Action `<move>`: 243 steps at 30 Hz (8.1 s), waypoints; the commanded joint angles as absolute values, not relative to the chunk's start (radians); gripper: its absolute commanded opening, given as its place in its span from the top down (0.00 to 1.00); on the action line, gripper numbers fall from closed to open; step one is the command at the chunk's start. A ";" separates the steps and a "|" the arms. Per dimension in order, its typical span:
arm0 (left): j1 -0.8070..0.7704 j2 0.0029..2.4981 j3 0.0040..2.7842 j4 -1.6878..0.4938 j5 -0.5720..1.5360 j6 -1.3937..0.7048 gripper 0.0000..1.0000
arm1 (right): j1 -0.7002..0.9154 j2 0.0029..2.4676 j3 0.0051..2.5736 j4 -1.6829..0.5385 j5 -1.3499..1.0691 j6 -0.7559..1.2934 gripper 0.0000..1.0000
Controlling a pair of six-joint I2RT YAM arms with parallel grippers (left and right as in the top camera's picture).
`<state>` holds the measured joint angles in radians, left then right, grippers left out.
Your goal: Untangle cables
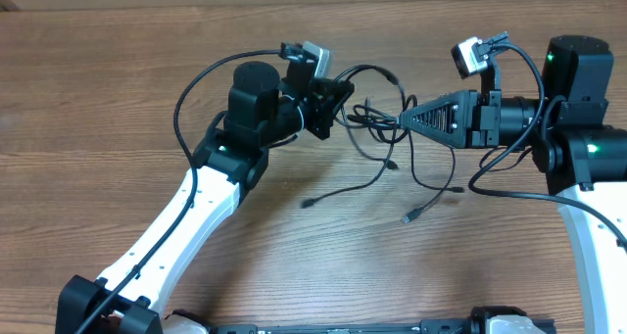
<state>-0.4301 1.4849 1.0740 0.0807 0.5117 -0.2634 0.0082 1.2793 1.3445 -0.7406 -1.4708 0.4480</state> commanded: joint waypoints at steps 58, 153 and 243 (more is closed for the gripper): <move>-0.469 1.402 1.083 0.090 0.883 0.098 0.71 | 0.011 1.273 1.348 -0.764 -1.184 0.750 0.96; -0.433 1.397 1.083 0.568 0.839 -0.657 0.96 | 0.011 1.273 1.348 -0.967 -0.860 0.139 0.00; -0.562 1.400 1.083 0.168 1.224 -0.253 0.36 | -0.075 1.273 1.349 -0.371 -1.239 1.207 0.96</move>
